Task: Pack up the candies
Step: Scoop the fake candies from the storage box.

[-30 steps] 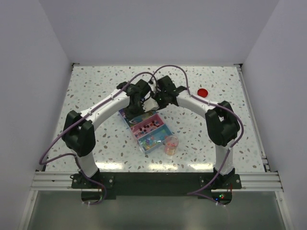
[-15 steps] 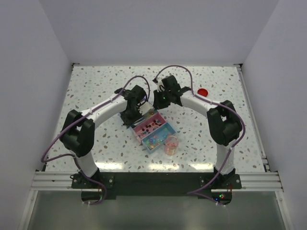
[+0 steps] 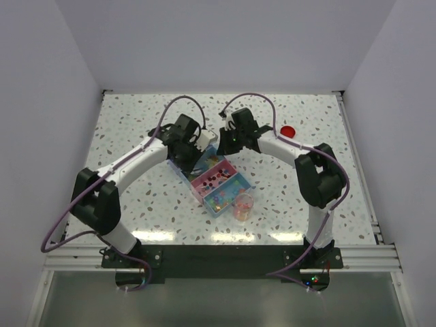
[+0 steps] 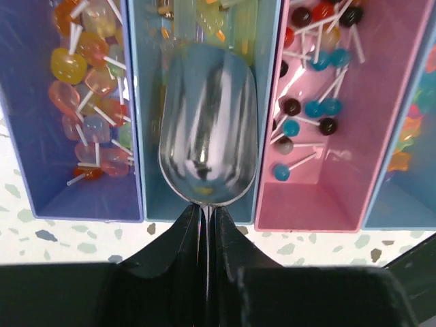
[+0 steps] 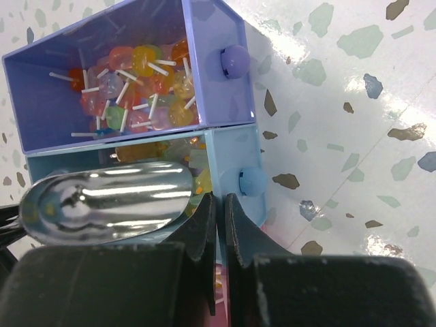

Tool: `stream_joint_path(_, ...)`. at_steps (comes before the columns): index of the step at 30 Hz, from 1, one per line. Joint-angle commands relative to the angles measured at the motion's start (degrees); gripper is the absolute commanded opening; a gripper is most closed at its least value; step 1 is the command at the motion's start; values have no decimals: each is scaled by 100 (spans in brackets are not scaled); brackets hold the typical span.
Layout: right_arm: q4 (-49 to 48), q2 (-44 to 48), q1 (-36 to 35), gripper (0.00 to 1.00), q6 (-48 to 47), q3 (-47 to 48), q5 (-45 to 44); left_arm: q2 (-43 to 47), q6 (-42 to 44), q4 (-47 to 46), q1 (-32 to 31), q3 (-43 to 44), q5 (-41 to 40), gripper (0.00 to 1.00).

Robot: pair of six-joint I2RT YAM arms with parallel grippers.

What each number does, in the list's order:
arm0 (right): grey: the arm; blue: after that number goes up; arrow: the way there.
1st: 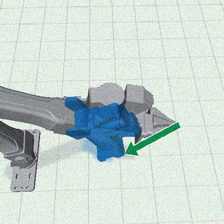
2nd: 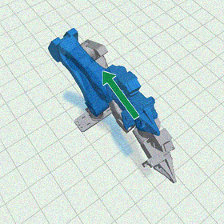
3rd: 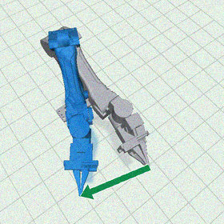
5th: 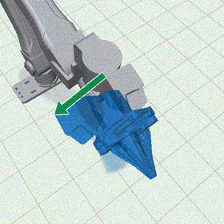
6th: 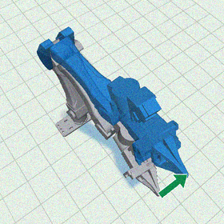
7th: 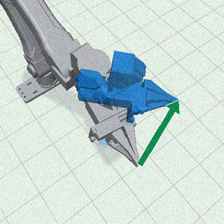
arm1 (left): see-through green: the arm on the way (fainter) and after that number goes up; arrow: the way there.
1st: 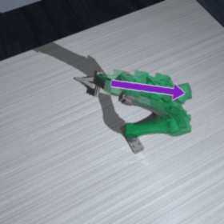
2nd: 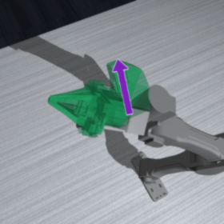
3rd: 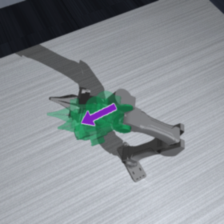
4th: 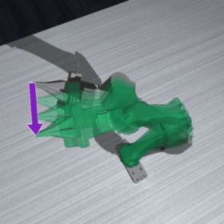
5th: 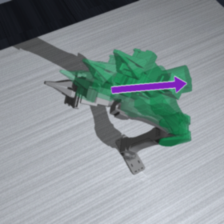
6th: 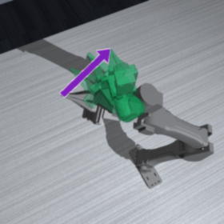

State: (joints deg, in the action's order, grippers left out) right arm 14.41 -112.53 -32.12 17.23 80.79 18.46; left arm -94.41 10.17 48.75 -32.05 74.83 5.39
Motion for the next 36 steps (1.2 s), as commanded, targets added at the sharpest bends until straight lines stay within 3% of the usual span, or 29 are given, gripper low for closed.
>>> stream_joint_path(1, -18, -322, -356, 0, 483, -283, 88, 397, -340, -2291, 172, -266, 1280, 0)
stream_joint_path(13, -44, -419, -356, 0, 623, -134, 184, 134, -850, -3082, 182, -961, 1738, 0)
stream_joint_path(22, 9, -401, -348, 0, 492, -231, 79, 282, -710, -3134, 147, -1364, 1360, 0)
stream_joint_path(28, -158, -542, -356, 0, 615, -187, 316, 300, -938, -4021, 103, -1655, 1754, 0)
stream_joint_path(36, -202, -402, -137, 0, 535, -397, 158, 1276, -1369, -5314, 515, -2938, 1886, 0)
